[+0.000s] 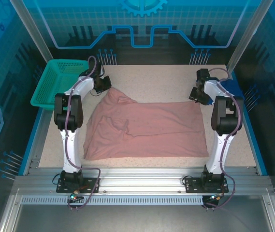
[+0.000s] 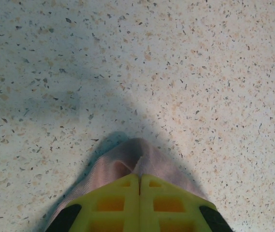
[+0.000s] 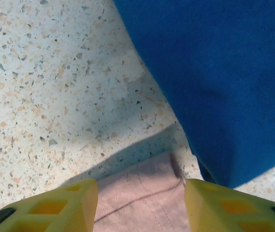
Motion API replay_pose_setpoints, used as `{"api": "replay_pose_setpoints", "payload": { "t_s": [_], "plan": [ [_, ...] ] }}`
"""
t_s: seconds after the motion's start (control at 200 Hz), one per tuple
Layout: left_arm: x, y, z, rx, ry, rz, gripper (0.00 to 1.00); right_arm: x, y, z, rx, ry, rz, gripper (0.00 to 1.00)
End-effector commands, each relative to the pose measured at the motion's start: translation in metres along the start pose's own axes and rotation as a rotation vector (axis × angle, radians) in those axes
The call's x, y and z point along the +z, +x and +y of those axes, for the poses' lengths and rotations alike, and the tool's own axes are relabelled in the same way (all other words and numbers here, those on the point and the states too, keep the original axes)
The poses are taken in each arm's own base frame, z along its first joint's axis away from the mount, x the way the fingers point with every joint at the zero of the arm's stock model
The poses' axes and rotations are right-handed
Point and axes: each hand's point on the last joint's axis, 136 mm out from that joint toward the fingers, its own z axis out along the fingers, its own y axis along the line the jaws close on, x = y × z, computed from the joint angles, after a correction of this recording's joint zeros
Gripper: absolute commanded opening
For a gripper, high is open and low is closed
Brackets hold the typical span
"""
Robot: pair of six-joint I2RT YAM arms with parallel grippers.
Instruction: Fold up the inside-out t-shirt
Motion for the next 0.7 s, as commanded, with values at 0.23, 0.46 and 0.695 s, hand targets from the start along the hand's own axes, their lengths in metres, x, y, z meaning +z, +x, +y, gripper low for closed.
{"api": "replay_pose_setpoints", "payload": {
  "t_s": [0.23, 0.46, 0.695],
  "plan": [
    [-0.026, -0.009, -0.018, 0.011, 0.06, -0.031, 0.0, 0.013, -0.002, -0.006, 0.006, 0.035, 0.061, 0.32],
    [-0.033, -0.008, -0.021, 0.01, 0.071, -0.038, 0.0, 0.017, 0.002, -0.006, 0.004, 0.047, 0.095, 0.32],
    [-0.034, -0.007, -0.022, 0.01, 0.081, -0.038, 0.0, 0.02, 0.001, -0.006, 0.0, 0.05, 0.109, 0.21]
  ]
}}
